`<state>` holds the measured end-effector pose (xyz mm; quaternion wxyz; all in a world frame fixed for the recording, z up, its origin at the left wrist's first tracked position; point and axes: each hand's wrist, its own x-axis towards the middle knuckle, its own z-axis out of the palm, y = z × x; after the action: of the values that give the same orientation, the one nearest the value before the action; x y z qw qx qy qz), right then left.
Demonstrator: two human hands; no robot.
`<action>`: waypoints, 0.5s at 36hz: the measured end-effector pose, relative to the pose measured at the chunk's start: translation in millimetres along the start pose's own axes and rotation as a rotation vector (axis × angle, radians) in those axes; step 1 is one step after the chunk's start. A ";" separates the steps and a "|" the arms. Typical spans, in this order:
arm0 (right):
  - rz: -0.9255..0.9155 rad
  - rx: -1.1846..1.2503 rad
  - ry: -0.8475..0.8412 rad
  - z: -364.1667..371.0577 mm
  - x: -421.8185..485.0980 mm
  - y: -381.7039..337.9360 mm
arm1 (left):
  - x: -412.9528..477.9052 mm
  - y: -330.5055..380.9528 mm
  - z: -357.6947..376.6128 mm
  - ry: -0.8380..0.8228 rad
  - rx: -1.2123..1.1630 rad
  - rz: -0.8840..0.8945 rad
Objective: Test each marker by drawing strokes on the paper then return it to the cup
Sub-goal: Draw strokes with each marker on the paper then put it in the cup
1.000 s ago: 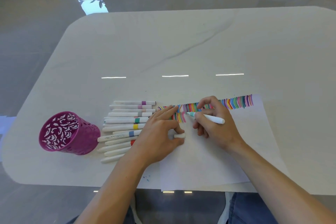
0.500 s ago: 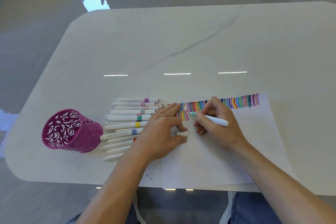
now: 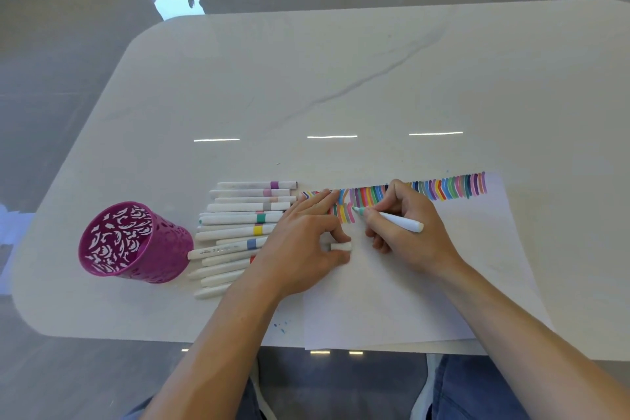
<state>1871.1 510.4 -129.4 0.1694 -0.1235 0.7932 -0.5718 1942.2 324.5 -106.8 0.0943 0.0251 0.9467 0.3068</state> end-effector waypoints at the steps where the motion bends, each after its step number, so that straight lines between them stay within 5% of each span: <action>1: 0.001 0.005 0.004 -0.1 -0.1 -0.5 | 0.2 -0.1 0.0 0.000 -0.001 0.000; 18: 0.025 -0.014 0.043 0.6 2.0 -0.1 | 1.5 -2.3 0.8 -0.013 0.014 -0.001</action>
<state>1869.5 509.1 -129.8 0.1587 -0.1025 0.8021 -0.5665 1940.9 323.2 -109.0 0.1004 0.0275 0.9483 0.2998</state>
